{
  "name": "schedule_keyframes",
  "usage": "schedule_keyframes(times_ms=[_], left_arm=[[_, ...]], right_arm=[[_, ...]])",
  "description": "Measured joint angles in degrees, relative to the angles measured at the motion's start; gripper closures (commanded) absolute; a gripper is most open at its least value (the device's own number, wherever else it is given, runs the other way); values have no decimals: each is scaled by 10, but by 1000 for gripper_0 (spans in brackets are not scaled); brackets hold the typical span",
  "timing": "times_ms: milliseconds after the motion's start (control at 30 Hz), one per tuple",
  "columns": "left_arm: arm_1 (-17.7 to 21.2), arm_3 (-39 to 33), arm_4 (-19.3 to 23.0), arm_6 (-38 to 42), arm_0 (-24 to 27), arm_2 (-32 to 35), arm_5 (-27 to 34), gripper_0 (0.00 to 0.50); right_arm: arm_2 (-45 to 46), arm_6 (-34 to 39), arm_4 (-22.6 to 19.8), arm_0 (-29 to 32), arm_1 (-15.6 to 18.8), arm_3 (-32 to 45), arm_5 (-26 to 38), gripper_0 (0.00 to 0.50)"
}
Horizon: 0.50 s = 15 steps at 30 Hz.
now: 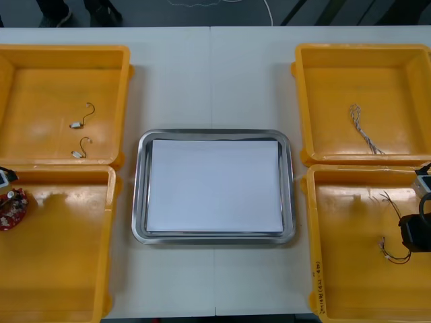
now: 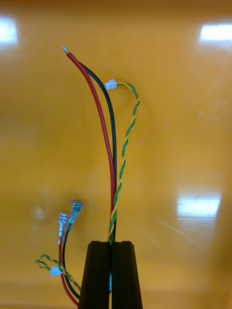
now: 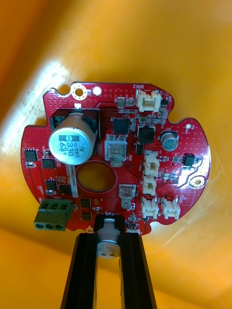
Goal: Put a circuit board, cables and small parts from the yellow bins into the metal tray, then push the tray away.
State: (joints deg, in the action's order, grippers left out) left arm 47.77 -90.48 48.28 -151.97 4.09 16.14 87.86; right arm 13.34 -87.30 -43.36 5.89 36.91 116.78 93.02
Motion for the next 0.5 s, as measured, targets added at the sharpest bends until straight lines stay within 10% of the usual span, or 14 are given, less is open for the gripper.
schedule_keyframes(times_ms=[500], left_arm=[[0,-14,0,0,0,6,40,500]], right_arm=[[0,90,-81,-95,0,36,99,500]])
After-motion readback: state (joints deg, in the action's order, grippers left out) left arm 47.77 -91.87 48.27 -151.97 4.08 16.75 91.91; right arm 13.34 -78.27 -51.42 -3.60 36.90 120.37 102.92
